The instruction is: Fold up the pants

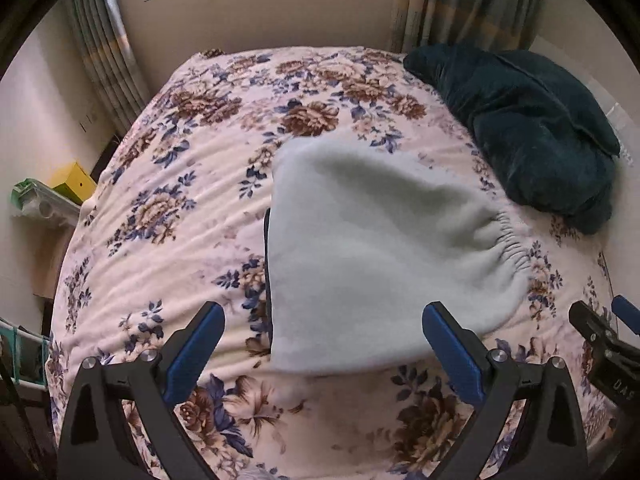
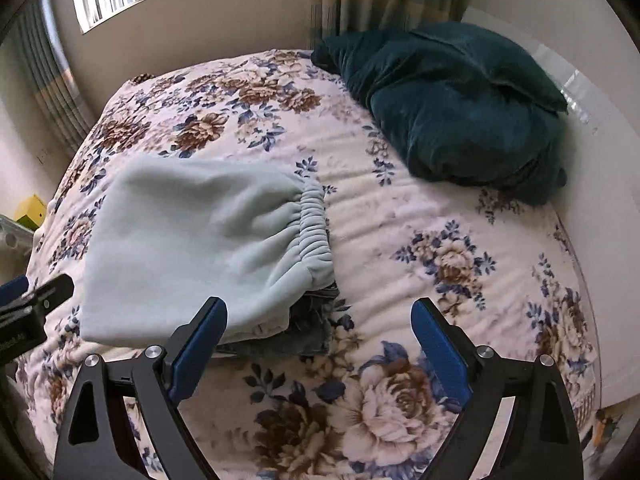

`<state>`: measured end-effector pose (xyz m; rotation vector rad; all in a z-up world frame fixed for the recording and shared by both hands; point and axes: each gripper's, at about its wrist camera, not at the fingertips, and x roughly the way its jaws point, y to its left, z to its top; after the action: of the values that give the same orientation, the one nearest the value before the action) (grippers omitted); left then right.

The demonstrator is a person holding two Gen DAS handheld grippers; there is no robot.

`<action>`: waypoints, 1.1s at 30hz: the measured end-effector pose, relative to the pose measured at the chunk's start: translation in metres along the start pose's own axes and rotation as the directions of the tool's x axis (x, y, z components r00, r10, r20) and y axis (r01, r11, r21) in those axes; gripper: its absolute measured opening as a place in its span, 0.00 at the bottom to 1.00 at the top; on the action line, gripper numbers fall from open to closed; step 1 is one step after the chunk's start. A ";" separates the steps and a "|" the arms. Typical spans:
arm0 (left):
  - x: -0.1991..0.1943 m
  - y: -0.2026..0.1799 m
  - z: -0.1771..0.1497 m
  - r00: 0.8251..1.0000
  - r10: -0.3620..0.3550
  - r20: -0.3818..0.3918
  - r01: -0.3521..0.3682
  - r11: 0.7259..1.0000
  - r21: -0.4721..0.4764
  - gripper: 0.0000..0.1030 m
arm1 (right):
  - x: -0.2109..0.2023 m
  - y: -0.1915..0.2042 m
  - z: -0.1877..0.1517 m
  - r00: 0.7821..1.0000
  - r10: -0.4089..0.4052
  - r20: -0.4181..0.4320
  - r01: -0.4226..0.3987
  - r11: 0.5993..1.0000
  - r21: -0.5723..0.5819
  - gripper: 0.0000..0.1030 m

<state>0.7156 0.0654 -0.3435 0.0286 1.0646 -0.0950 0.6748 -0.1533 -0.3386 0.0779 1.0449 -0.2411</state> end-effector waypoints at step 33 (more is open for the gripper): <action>-0.380 -0.047 -0.213 0.947 0.146 0.285 -0.125 0.988 -0.089 0.98 | -0.404 -0.095 -0.186 0.945 0.142 0.296 -0.119 0.989 -0.092 0.93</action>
<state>0.3427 0.0579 -0.1131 0.0235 0.7679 0.0620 0.3016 -0.1480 -0.0788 0.0420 0.7388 -0.0894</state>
